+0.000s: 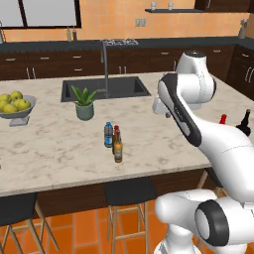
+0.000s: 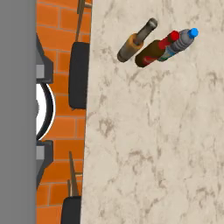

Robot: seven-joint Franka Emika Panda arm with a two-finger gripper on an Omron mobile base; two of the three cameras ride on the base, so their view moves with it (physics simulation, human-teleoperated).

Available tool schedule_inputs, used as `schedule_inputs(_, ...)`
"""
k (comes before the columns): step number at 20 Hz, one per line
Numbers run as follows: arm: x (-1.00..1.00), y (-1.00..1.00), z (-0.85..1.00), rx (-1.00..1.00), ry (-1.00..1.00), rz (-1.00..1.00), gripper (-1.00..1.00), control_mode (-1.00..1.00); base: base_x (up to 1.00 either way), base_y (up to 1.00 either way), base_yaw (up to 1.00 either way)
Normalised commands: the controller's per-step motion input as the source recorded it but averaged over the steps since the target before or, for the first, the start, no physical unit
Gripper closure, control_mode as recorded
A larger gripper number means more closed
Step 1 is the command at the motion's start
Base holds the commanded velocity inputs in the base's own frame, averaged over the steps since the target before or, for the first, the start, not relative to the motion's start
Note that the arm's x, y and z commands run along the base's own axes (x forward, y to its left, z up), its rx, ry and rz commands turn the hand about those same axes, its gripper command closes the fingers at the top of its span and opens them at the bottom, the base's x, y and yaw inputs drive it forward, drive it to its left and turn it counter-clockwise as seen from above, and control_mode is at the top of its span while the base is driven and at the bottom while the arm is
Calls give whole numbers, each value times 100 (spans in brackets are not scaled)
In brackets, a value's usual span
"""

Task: Move the plastic bottles in the middle to the plastics group, and the glass bottles in the middle to the glass group.

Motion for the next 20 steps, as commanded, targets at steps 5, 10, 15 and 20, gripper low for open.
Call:
schedule_inputs(5,-41,12,0,0,-8,1,-100,-100,0,0,0)
schedule_inputs(10,-11,15,1,1,-26,4,-100,-100,0,0,0)
schedule_inputs(15,6,46,4,4,-17,5,-100,-100,0,0,0)
schedule_inputs(20,6,56,-7,1,-12,0,-100,-100,0,0,0)
